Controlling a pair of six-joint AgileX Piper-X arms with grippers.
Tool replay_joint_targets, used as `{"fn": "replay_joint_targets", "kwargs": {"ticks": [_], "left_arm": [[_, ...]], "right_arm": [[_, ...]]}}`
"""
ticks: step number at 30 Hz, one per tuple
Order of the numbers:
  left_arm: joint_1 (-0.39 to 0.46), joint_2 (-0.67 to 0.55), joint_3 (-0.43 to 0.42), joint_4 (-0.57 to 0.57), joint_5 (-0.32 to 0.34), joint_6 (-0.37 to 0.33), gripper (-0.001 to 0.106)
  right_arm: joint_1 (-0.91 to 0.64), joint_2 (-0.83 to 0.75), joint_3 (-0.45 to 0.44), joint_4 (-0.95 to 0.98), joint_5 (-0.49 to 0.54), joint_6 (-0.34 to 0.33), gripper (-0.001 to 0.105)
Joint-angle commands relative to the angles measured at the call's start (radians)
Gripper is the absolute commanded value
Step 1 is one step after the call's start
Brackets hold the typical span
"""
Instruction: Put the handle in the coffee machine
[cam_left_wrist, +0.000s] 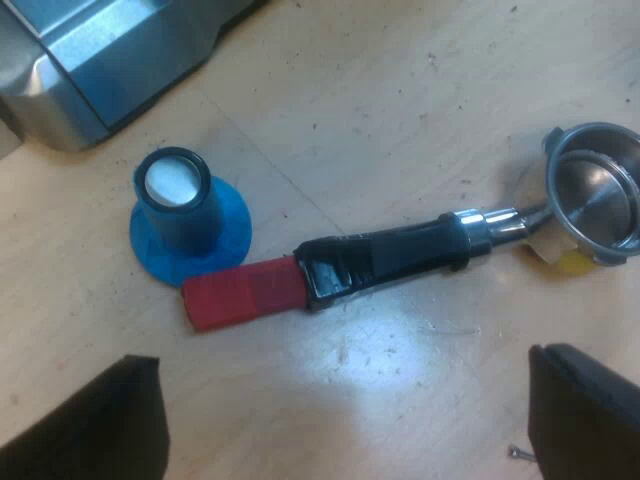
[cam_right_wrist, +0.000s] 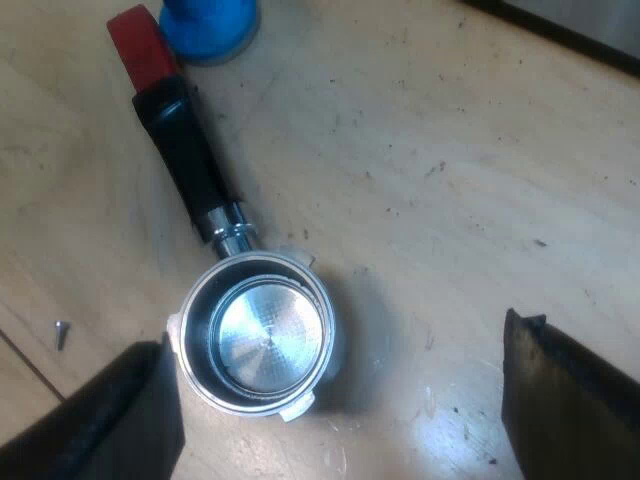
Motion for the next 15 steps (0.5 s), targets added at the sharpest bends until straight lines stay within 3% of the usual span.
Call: {"fn": "replay_joint_targets", "kwargs": {"ticks": [1, 5, 7, 10, 15], "left_arm": [[-0.005, -0.001, -0.03, 0.013, 0.005, -0.008, 0.077], [-0.005, -0.001, -0.077, 0.012, 0.005, -0.008, 0.077], [-0.005, -0.001, -0.104, 0.012, 0.005, -0.008, 0.078], [-0.005, -0.001, -0.139, 0.012, 0.005, -0.008, 0.088], [-0.005, -0.001, -0.175, 0.012, 0.005, -0.008, 0.094]], "right_arm": [[-0.003, -0.002, -0.002, -0.003, -0.011, 0.044, 0.069], [-0.003, -0.002, -0.029, 0.041, -0.014, 0.061, 0.069], [-0.003, -0.002, -0.057, 0.092, -0.009, 0.061, 0.076], [-0.003, -0.002, -0.109, 0.185, 0.001, 0.065, 0.088], [-0.003, -0.002, -0.17, 0.252, 0.011, 0.158, 0.089]]}}
